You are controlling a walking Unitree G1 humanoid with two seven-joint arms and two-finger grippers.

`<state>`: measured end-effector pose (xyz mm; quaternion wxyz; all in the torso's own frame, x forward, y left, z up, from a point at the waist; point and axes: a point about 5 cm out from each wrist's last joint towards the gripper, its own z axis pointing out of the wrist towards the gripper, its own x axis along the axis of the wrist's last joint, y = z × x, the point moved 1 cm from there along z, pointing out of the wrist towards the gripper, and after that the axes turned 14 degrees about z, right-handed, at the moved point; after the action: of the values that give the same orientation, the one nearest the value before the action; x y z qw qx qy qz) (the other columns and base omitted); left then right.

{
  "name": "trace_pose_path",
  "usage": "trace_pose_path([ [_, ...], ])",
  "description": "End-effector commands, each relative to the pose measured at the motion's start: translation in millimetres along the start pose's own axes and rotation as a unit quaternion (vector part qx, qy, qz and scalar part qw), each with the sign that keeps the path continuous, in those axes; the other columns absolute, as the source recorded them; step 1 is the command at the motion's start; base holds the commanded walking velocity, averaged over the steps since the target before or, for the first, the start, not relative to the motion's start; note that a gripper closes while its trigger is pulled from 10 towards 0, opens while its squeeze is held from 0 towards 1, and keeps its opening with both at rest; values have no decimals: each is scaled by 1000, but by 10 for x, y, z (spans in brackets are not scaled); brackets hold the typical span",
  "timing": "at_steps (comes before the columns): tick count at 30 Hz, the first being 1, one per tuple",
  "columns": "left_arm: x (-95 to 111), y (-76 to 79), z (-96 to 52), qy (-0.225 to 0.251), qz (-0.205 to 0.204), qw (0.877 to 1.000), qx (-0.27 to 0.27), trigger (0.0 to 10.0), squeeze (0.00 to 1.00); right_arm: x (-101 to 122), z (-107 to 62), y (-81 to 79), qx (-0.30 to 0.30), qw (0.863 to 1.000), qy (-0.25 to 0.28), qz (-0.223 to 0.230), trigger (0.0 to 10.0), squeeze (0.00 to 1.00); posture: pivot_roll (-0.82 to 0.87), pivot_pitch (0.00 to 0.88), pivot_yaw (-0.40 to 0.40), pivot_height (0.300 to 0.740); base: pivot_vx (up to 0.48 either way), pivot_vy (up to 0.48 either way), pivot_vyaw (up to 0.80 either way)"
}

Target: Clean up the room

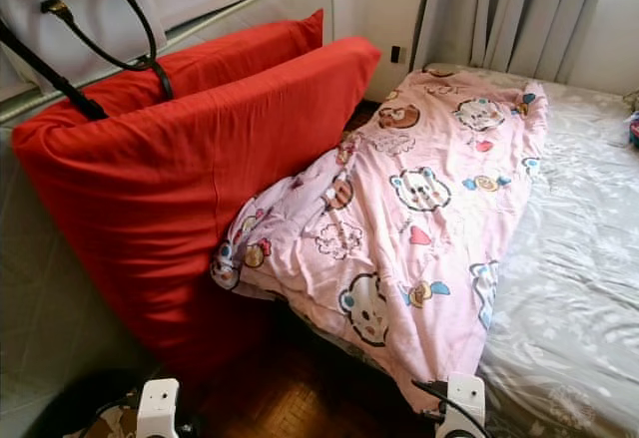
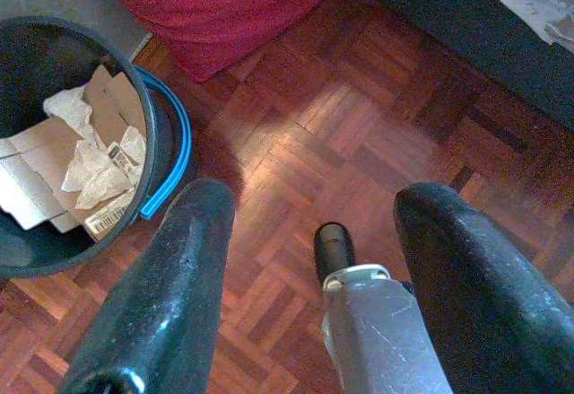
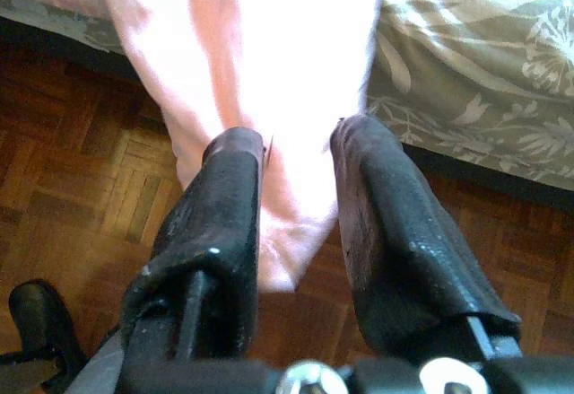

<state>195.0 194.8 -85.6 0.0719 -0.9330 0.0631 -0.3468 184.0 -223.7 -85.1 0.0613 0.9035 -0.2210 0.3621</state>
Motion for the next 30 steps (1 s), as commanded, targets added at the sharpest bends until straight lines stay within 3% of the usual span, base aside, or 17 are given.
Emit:
trace_pose_path([
  [1, -27, -18, -5, -6, 7, 1000, -3, 10000, 0, -33, -7, -11, 0, 1000, -6, 2, 10000, 1000, -136, 0, 36, 740, 0, 0, 0],
  [7, -24, -13, -3, -6, 5, 1000, -4, 10000, 0, -37, -7, -9, 0, 1000, -8, 0, 10000, 1000, -133, 0, 33, 740, 0, 0, 0],
  [8, -25, -8, -3, -7, 2, 1000, -6, 10000, 0, -38, -6, -12, 1, 1000, -10, -1, 10000, 882, -133, 0, 32, 740, 0, 0, 0],
  [9, -25, -6, -3, -8, 1, 1000, -6, 10000, 0, -41, -6, -16, 3, 1000, -11, -1, 10000, 620, -133, 0, 32, 740, 0, 0, 0],
  [10, -25, -4, -2, -8, 1, 1000, -7, 10000, 0, -47, -6, -23, 7, 1000, -14, 0, 10000, 0, -133, 0, 32, 740, 0, 0, 0],
  [15, -28, 11, -1, -12, 0, 1000, -14, 10000, 0, -134, -24, -93, 40, 998, -42, 6, 10000, 0, -133, 0, 27, 740, 0, 0, 0],
  [20, -33, 17, 0, -15, -2, 1000, -13, 10000, 0, -221, -46, -60, 54, 996, -67, 0, 10000, 0, -134, 0, 26, 740, 0, 0, 0],
  [30, -37, 14, 0, -17, 1, 1000, -16, 10000, 0, -259, -59, -108, 69, 995, -75, -2, 10000, 0, -136, 0, 27, 740, 0, 0, 0],
])
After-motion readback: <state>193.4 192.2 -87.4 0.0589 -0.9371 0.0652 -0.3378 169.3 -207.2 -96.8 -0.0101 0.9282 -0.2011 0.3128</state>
